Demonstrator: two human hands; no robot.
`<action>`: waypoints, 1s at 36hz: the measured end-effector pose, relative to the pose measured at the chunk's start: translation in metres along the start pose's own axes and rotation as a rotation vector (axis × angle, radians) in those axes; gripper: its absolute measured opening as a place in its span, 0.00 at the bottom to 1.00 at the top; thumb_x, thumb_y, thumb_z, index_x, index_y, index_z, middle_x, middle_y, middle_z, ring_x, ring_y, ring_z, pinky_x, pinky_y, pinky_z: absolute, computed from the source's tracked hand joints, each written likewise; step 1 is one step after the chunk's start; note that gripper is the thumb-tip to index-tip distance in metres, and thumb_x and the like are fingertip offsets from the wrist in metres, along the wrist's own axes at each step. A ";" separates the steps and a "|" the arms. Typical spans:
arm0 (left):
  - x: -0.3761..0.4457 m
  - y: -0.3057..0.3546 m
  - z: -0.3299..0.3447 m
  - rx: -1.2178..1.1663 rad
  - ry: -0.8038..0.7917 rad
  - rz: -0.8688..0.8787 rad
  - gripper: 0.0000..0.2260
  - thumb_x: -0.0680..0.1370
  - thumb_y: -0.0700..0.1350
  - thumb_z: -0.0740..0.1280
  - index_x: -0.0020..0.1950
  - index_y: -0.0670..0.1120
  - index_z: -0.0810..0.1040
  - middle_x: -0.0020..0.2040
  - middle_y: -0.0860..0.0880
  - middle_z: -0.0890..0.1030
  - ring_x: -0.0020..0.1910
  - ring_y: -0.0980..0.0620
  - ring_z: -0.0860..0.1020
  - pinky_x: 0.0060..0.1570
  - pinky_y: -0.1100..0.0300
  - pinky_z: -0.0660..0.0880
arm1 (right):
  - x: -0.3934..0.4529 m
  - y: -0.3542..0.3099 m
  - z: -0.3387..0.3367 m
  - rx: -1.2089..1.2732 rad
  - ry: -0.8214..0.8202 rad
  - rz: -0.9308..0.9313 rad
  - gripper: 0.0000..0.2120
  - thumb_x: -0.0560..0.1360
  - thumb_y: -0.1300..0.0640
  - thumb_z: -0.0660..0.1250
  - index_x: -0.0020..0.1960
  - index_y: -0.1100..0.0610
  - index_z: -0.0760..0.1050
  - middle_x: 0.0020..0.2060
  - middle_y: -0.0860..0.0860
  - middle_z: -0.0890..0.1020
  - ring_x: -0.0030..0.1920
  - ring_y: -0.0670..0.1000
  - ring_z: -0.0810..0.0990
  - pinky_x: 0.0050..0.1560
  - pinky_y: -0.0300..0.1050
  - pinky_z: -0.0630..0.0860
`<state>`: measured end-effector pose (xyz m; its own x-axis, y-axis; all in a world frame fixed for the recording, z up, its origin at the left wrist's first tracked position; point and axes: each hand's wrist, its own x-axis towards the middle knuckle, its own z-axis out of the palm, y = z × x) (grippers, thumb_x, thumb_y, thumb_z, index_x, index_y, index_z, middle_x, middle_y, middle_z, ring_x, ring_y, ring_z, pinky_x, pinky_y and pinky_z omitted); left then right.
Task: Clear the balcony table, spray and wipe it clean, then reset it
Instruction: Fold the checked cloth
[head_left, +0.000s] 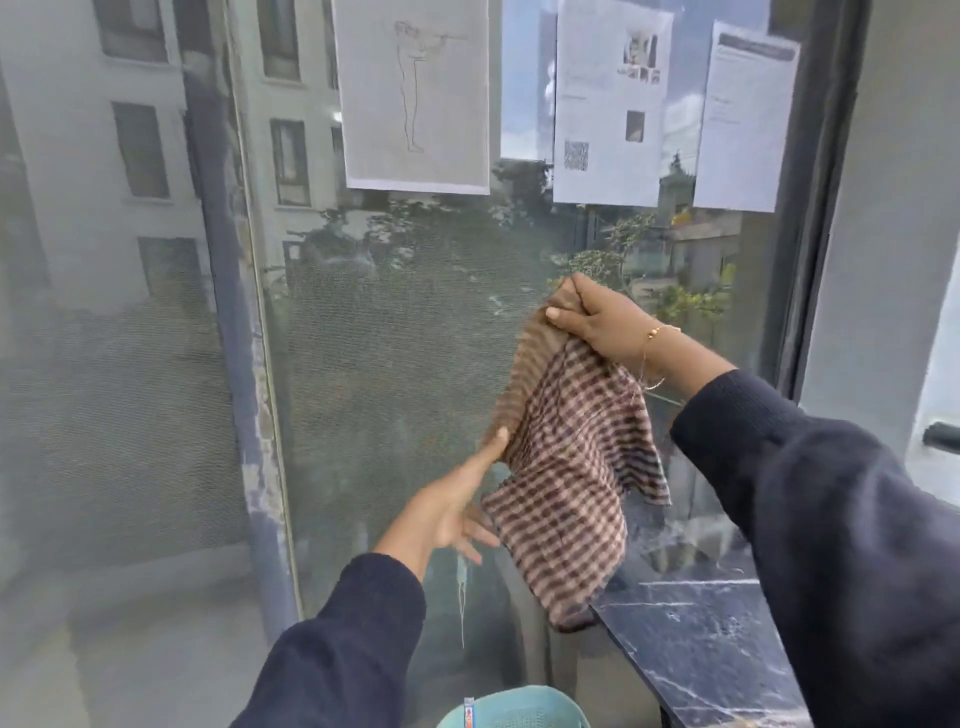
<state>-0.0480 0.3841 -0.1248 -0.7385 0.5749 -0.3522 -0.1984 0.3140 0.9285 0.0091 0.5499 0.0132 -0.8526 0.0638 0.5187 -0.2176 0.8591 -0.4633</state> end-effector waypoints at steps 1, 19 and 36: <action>0.003 -0.005 0.000 -0.068 -0.083 -0.016 0.48 0.63 0.76 0.55 0.77 0.52 0.55 0.74 0.40 0.65 0.69 0.36 0.68 0.65 0.36 0.65 | 0.000 0.000 -0.002 0.009 0.002 0.007 0.11 0.79 0.54 0.59 0.45 0.58 0.60 0.37 0.48 0.69 0.42 0.49 0.67 0.46 0.45 0.65; 0.027 0.044 -0.038 -0.420 -0.116 0.243 0.08 0.81 0.40 0.62 0.41 0.44 0.73 0.29 0.46 0.81 0.27 0.50 0.79 0.31 0.59 0.77 | -0.027 0.042 -0.006 -0.136 0.267 0.800 0.22 0.82 0.54 0.46 0.74 0.61 0.52 0.70 0.62 0.61 0.70 0.63 0.63 0.71 0.51 0.59; 0.014 0.104 -0.072 -0.245 -0.036 0.308 0.09 0.81 0.39 0.61 0.41 0.40 0.74 0.21 0.46 0.77 0.21 0.50 0.78 0.27 0.57 0.76 | -0.103 0.004 0.061 0.595 0.314 0.769 0.45 0.70 0.69 0.70 0.75 0.51 0.46 0.69 0.63 0.62 0.60 0.55 0.71 0.39 0.36 0.75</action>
<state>-0.1253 0.3700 -0.0250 -0.7655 0.6413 -0.0530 -0.1222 -0.0640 0.9904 0.0668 0.5163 -0.0857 -0.7167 0.6952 0.0550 0.0626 0.1427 -0.9878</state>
